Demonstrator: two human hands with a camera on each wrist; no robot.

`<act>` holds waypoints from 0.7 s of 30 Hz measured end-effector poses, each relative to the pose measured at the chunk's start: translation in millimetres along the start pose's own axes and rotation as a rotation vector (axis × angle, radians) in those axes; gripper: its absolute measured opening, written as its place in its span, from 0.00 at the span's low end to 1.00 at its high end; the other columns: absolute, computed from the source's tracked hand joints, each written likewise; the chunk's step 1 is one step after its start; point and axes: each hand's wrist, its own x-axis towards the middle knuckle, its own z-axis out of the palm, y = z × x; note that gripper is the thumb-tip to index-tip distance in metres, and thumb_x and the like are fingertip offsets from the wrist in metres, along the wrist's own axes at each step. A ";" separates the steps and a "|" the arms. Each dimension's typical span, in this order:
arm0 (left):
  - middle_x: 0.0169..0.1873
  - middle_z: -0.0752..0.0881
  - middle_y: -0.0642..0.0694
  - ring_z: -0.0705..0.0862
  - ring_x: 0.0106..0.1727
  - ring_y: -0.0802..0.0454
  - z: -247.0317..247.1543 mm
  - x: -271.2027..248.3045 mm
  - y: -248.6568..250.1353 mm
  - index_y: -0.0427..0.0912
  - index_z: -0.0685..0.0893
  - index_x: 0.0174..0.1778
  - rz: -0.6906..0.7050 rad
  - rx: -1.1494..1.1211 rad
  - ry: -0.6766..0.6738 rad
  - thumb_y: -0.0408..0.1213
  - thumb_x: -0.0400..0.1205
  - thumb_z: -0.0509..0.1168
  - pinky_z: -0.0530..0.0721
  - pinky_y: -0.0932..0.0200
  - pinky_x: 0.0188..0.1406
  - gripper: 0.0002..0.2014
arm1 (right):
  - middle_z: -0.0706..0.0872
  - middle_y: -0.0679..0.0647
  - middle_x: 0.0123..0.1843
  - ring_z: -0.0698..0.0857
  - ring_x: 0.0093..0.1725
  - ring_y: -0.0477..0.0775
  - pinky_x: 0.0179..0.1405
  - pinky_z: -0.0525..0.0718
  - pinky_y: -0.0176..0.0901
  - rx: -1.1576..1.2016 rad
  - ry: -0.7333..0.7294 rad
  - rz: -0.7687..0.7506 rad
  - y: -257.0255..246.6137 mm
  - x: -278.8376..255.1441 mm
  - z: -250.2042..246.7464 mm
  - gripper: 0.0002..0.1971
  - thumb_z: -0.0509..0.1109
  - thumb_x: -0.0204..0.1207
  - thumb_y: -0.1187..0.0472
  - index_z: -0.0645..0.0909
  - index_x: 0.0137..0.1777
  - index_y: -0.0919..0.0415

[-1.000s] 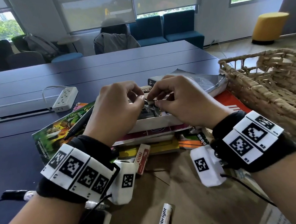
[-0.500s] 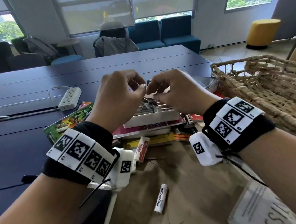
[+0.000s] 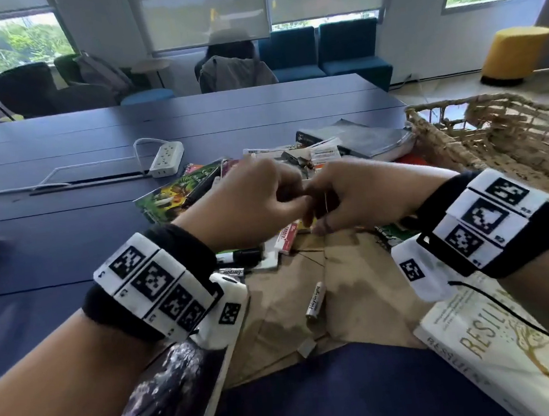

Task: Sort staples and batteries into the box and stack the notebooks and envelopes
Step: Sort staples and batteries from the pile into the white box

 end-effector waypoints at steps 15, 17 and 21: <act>0.26 0.77 0.58 0.76 0.25 0.60 33.0 -31.9 38.8 0.53 0.73 0.27 -0.052 0.382 -0.787 0.61 0.74 0.77 0.76 0.65 0.26 0.23 | 0.88 0.47 0.50 0.85 0.49 0.48 0.54 0.86 0.49 -0.090 -0.473 0.039 -15.4 -0.3 34.5 0.19 0.85 0.71 0.56 0.87 0.61 0.44; 0.24 0.73 0.59 0.77 0.21 0.63 34.0 -30.5 42.2 0.51 0.75 0.31 -0.040 0.402 -0.784 0.58 0.75 0.77 0.68 0.73 0.16 0.21 | 0.89 0.46 0.53 0.85 0.52 0.48 0.56 0.86 0.49 -0.105 -0.480 0.035 -15.1 1.7 36.6 0.21 0.85 0.71 0.57 0.86 0.63 0.44; 0.28 0.73 0.57 0.74 0.27 0.56 40.3 -28.5 43.6 0.55 0.79 0.37 0.007 0.431 -0.782 0.56 0.77 0.76 0.66 0.68 0.21 0.15 | 0.90 0.46 0.56 0.87 0.56 0.50 0.60 0.87 0.54 -0.132 -0.493 0.033 -13.0 6.2 39.6 0.23 0.85 0.71 0.56 0.86 0.65 0.45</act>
